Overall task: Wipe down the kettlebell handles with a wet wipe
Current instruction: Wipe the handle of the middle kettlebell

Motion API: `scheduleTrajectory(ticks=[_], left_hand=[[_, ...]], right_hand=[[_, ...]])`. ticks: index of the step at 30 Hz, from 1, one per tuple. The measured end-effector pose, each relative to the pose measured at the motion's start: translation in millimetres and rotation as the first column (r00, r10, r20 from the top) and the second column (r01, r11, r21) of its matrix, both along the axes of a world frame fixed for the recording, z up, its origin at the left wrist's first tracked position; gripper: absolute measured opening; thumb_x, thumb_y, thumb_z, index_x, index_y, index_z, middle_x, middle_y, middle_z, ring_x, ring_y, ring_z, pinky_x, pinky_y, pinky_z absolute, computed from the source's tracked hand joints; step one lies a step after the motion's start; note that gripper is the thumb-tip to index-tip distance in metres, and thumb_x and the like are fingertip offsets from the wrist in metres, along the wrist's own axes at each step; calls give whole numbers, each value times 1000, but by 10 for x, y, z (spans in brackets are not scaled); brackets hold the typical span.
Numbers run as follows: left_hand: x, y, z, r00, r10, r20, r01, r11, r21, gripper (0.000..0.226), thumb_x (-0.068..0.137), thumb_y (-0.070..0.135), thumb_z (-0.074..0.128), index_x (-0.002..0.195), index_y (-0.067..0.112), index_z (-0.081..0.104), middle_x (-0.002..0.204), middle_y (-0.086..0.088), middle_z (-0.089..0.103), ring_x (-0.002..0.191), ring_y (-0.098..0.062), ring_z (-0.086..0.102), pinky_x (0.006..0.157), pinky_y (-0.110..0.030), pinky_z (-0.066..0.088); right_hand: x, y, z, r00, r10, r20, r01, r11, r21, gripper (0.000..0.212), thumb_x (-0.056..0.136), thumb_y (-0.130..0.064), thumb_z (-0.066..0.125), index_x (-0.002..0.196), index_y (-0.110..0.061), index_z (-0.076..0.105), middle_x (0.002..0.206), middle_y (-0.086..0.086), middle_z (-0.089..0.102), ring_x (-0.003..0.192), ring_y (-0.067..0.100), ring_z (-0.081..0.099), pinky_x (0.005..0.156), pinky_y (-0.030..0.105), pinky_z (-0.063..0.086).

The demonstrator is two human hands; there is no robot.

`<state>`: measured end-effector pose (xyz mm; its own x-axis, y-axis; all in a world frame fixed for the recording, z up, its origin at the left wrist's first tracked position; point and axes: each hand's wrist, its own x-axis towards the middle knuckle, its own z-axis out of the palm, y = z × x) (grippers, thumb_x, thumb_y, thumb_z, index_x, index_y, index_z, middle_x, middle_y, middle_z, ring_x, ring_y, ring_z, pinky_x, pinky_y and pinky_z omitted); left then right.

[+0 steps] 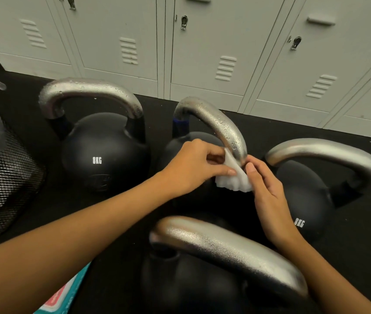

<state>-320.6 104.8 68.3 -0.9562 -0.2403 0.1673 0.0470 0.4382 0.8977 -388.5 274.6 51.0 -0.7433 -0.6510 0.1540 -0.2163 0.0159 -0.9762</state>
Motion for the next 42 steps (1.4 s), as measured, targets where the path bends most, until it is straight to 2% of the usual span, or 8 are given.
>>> scheduleTrajectory(ticks=[8,13,20,24,30,34,39,42], left_hand=[[37,66,-96,998,63,9,-63,997,-34,24,77,23,77,94,6,74,86,-8,73,90,-24,69,85,-45,53],[70,127,-2,994,105,-7,-100,964,246,29,83,17,74,110,6,72,105,-4,74,103,-12,68,97,-39,51],[41,280,34,987,15,162,-69,941,331,41,87,31,51,116,4,61,116,-18,66,116,-30,58,105,-50,41],[15,260,137,980,13,198,-120,834,538,32,98,20,49,121,-1,57,126,-18,61,124,-25,54,112,-42,37],[53,267,255,970,-89,228,-83,757,648,31,102,11,42,129,0,53,132,-13,59,126,-18,52,113,-33,35],[44,261,369,989,-28,143,-100,583,806,27,102,4,39,121,-8,52,120,-19,61,117,-23,58,106,-29,42],[69,338,330,976,-76,203,-101,668,737,31,100,0,40,129,-5,49,130,-20,57,123,-23,55,107,-30,42],[36,280,417,986,-12,169,-128,596,793,32,99,-3,38,129,-12,46,131,-25,55,124,-28,54,106,-32,43]], right_hand=[[-29,-13,-66,989,5,148,6,997,-79,54,99,-48,28,128,-16,60,125,-1,68,122,11,59,107,31,43],[-15,-9,-52,980,35,198,-14,994,-110,52,96,-51,32,124,-20,63,120,-2,70,118,11,61,102,25,46],[-23,-3,-67,980,26,197,-9,996,-88,52,94,-53,31,122,-23,63,122,-6,69,119,7,60,101,24,44],[-58,-3,-116,978,11,210,4,997,-72,66,90,-64,37,133,-20,58,129,1,65,124,11,58,111,35,39],[-45,3,-92,986,24,164,-12,997,-75,54,100,-48,27,131,-17,59,128,-3,66,125,10,56,111,34,38],[-61,-18,-124,982,-4,191,18,997,-75,64,91,-61,35,131,-16,59,128,2,65,124,12,57,113,38,38],[-66,-3,-118,981,20,193,-9,998,-56,62,94,-57,30,134,-17,57,131,-4,64,125,6,56,111,35,39],[-59,-7,-110,978,7,209,9,997,-78,61,90,-61,34,128,-21,60,126,-6,66,122,5,58,111,34,40]])
